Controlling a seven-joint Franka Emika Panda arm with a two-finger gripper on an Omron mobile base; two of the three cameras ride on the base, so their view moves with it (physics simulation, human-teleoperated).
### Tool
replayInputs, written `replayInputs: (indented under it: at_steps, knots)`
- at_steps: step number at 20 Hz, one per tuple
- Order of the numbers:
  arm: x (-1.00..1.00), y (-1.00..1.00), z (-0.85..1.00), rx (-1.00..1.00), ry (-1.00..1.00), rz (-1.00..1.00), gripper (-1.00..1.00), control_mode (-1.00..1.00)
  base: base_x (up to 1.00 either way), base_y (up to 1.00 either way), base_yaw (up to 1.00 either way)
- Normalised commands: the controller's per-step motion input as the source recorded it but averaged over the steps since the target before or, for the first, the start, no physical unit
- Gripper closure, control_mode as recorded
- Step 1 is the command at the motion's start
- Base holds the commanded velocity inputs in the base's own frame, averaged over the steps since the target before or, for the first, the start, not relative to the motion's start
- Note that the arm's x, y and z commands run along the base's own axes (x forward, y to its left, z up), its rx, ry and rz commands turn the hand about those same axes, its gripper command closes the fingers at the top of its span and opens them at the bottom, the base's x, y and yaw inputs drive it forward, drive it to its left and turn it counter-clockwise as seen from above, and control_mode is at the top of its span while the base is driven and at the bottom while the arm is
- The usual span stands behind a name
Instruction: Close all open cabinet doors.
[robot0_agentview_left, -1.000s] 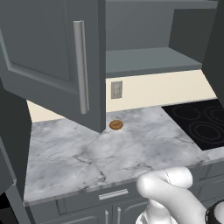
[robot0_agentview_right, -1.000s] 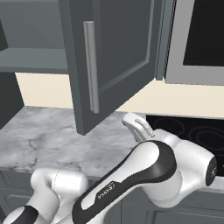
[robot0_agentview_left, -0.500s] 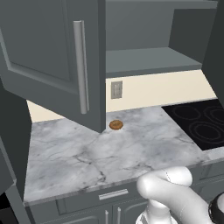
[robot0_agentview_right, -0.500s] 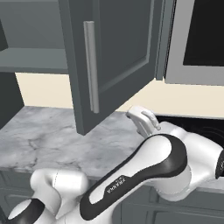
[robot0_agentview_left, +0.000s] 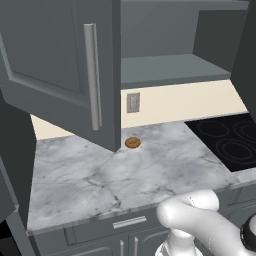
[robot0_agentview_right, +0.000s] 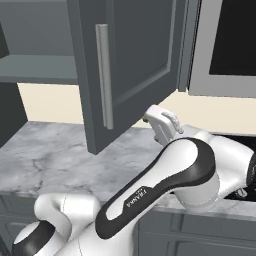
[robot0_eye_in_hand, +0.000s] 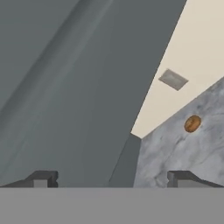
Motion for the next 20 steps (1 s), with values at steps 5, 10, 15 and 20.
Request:
replayInputs:
  at_steps: [5,10,15,20]
  knots:
    - [0.01,0.25,0.12,0.0,0.0,0.0,-1.0,-1.0,0.0,0.0,0.0]
    - [0.0,0.45,0.01,0.0,0.0,0.0,-1.0,-1.0,0.0,0.0,0.0]
    - [0.03,0.68,0.0,0.0,0.01,-0.01,-1.0,-1.0,0.0,0.0,0.0]
    - [0.17,0.81,0.0,0.0,0.06,-0.03,-1.0,-1.0,0.0,0.0,0.0]
